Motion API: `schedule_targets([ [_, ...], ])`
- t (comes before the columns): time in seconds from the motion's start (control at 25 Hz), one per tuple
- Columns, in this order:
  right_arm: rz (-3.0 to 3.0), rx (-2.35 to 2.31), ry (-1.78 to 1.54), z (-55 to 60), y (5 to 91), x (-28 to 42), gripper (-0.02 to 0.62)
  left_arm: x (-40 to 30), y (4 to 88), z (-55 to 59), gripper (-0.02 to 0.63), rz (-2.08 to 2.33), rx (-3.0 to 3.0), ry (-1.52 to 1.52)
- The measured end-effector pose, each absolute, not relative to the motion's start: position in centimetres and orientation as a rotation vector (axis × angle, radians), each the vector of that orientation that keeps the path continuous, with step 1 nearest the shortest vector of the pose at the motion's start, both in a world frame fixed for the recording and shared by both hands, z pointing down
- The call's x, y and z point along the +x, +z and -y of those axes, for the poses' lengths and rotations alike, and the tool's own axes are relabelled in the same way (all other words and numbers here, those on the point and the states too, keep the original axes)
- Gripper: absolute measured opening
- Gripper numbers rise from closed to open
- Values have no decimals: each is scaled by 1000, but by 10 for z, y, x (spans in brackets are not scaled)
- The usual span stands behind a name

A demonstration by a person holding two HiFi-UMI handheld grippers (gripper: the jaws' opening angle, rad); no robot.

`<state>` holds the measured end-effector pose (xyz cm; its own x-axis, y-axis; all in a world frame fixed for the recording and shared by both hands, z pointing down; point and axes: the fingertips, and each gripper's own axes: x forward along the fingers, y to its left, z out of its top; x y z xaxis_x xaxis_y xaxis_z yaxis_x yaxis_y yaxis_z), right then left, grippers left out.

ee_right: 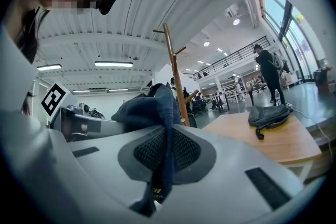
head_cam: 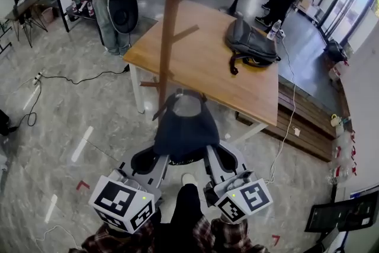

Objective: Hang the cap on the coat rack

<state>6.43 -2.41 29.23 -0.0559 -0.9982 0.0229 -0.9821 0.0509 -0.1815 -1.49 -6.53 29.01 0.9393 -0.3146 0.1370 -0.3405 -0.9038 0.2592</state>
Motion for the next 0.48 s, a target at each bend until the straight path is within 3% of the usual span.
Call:
schedule_targets([
  [0.48,-2502,-1700,-274,120,279,169,20,82,276,134,17,880,2690,73],
])
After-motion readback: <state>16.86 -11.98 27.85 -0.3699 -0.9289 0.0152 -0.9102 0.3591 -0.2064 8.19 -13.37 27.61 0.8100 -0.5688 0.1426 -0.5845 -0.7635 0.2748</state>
